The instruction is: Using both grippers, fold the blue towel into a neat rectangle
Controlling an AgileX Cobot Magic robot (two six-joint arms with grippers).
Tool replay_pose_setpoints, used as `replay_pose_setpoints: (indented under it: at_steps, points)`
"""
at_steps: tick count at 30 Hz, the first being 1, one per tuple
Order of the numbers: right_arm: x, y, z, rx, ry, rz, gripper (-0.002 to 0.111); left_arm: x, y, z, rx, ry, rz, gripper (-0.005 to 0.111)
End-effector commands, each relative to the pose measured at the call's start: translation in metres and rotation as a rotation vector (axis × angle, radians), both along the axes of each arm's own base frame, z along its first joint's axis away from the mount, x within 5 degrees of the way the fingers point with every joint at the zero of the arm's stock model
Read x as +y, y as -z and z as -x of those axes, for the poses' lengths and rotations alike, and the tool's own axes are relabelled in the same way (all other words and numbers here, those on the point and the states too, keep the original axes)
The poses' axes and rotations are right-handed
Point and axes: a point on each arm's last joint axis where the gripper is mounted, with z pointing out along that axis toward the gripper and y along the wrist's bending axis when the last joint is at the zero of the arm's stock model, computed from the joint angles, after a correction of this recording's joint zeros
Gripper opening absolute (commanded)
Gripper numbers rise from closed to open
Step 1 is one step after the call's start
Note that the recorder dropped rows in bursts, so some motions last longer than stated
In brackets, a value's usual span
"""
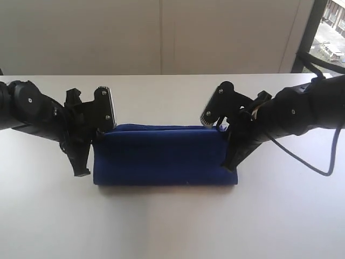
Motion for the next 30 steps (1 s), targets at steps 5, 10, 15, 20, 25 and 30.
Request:
replay_pose_setpoints:
  at_steps: [5, 10, 15, 20, 25, 30]
  points:
    - [-0.009, 0.009, -0.013, -0.067, 0.036, -0.015, 0.0, 0.001, 0.006, -0.017, -0.153, -0.08, 0.012, 0.0]
    - [-0.011, 0.004, -0.024, -0.106, 0.047, -0.024, 0.0, 0.001, 0.017, -0.021, -0.166, -0.062, -0.023, 0.0]
    - [-0.015, 0.012, -0.038, -0.07, 0.064, -0.015, 0.0, 0.0, 0.02, -0.025, -0.199, -0.072, -0.013, 0.0]
    - [-0.014, 0.018, -0.046, -0.065, 0.068, -0.016, 0.0, -0.004, 0.018, -0.034, -0.264, -0.085, 0.035, 0.0]
    - [-0.012, 0.029, -0.056, -0.054, 0.071, -0.016, 0.0, -0.01, 0.027, -0.045, -0.247, -0.092, 0.045, 0.0]
    - [-0.014, 0.04, -0.064, -0.039, 0.093, -0.025, 0.0, -0.011, 0.041, -0.049, -0.217, -0.096, 0.036, 0.0]
